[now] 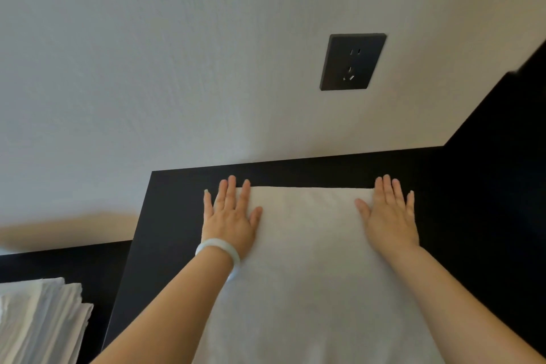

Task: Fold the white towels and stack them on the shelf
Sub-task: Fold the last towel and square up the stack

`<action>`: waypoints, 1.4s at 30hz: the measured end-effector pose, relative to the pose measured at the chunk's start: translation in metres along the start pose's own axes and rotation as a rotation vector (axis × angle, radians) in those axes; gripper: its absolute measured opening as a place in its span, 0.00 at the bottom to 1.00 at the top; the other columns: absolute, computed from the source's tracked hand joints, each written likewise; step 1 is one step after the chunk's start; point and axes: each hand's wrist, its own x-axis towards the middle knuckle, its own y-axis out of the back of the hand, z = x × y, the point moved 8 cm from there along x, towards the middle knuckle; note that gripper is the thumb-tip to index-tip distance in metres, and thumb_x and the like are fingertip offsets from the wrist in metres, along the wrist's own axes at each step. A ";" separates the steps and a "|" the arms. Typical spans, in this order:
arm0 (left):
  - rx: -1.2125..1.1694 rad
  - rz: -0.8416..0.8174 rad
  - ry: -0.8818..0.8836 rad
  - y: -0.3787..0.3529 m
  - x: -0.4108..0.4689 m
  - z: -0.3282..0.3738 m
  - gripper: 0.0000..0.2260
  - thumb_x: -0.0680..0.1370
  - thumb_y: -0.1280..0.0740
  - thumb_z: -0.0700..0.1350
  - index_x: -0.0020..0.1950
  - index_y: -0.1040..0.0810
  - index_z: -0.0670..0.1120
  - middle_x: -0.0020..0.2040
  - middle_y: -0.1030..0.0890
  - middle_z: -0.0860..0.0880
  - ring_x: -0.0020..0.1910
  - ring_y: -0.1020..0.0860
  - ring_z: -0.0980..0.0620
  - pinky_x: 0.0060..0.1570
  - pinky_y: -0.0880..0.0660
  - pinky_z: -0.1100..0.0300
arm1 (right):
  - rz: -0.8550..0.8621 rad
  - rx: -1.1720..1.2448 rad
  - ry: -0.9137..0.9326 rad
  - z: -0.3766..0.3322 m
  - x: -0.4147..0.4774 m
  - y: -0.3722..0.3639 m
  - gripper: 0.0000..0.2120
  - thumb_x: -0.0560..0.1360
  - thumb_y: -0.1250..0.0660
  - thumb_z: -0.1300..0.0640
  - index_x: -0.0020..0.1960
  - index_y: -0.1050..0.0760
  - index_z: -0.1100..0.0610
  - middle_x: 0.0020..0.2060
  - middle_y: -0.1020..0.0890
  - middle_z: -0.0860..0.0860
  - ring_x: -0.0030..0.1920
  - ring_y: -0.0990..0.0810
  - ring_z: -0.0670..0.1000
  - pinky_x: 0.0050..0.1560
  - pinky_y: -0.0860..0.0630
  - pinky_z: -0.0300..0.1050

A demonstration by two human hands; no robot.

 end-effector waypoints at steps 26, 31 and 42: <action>-0.043 -0.049 -0.332 -0.020 -0.215 0.026 0.29 0.77 0.67 0.65 0.75 0.73 0.60 0.75 0.73 0.57 0.75 0.73 0.54 0.74 0.70 0.49 | -0.073 0.139 0.390 -0.017 -0.223 -0.020 0.31 0.79 0.65 0.35 0.78 0.69 0.43 0.77 0.68 0.41 0.74 0.72 0.38 0.74 0.72 0.42; -0.110 -0.138 -0.427 -0.023 -0.226 -0.019 0.35 0.75 0.59 0.73 0.74 0.73 0.62 0.74 0.75 0.60 0.73 0.74 0.58 0.72 0.74 0.52 | -0.241 0.095 0.512 0.028 -0.229 -0.026 0.34 0.75 0.63 0.25 0.73 0.74 0.33 0.72 0.74 0.32 0.73 0.73 0.35 0.73 0.68 0.40; -0.169 0.123 -0.596 0.029 -0.244 -0.006 0.11 0.76 0.30 0.46 0.58 0.19 0.50 0.56 0.21 0.52 0.54 0.21 0.50 0.57 0.22 0.53 | -0.086 0.109 0.595 0.036 -0.240 0.001 0.26 0.79 0.35 0.53 0.73 0.40 0.40 0.76 0.43 0.40 0.77 0.44 0.42 0.75 0.48 0.44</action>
